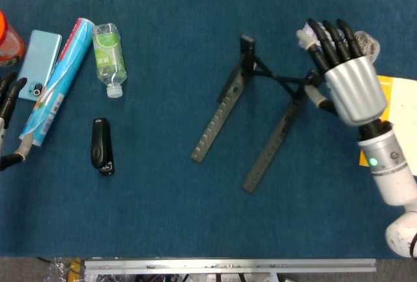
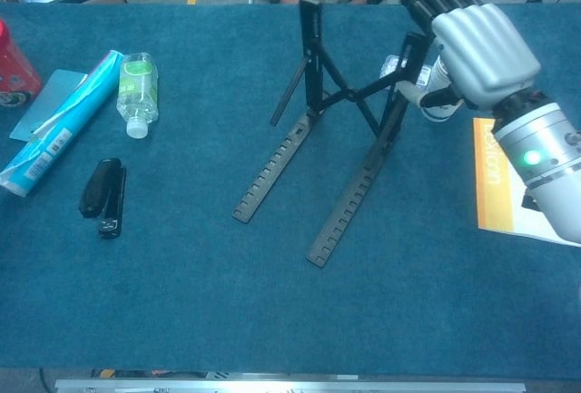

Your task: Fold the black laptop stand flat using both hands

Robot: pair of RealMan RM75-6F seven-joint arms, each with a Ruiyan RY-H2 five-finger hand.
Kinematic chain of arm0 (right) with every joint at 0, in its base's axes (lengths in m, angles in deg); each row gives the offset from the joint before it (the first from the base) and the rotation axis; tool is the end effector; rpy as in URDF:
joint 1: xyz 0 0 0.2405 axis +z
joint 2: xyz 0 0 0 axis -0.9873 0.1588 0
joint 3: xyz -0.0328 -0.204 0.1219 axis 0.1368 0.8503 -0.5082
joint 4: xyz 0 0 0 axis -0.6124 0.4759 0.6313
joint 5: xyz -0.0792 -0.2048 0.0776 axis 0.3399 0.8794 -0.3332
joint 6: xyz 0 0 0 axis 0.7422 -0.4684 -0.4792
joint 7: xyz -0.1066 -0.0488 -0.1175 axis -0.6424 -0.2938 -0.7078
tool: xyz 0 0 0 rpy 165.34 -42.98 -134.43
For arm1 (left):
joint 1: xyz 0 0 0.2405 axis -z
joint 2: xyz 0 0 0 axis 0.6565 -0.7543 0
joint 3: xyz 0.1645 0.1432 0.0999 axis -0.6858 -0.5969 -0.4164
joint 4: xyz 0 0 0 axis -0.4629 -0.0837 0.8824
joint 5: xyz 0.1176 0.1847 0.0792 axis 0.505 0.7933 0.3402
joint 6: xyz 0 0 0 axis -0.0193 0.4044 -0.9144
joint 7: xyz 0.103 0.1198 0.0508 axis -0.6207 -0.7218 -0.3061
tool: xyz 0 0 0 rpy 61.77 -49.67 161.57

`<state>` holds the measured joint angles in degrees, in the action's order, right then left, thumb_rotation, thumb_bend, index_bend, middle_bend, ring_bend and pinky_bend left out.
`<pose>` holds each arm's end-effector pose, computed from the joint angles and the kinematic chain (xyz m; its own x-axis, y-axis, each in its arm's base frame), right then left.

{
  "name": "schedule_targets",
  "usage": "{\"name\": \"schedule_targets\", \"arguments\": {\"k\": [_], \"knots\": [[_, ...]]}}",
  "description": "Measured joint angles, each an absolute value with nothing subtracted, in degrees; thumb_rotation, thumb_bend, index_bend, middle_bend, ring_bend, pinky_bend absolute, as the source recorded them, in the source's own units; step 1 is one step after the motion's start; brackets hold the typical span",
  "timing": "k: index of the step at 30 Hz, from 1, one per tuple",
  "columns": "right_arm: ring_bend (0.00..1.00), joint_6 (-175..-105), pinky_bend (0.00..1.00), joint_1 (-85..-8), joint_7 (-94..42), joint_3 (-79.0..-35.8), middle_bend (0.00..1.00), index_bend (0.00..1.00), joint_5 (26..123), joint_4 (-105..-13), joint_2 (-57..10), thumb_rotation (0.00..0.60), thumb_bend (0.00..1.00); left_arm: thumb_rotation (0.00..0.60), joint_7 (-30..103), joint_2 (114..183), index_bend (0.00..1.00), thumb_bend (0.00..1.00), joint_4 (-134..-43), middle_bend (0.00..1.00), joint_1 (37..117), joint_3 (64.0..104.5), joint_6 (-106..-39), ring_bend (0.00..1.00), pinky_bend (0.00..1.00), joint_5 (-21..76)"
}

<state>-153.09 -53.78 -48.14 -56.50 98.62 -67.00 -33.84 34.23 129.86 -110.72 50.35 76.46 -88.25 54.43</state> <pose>-0.1472 -0.3030 -0.0124 0.3997 0.1094 0.9101 -0.8310 -0.3760 0.4101 -0.2826 0.2138 0.1027 0.4118 0.0991 0.9059 0.9083 -0.1249 -0.3993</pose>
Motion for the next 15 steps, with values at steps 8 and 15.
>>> {"name": "schedule_targets", "arguments": {"k": [8,15], "knots": [[0.0,-153.51,0.0,-54.72,-47.13,-56.63,0.0,0.0,97.19,-65.76,-32.34,0.6,0.24,0.6,33.68,130.11,0.0,0.34,-110.88,0.04,50.69,76.53,-87.83,0.0,0.0,54.33],[0.0,-153.71,0.0,-55.02,-46.49,-56.99,0.0,0.0,96.38,-65.04,-31.76,0.6,0.24,0.6,33.26,130.19,0.0,0.34,-111.13,0.04,50.87,76.56,-87.6,0.0,0.0,54.16]]}}
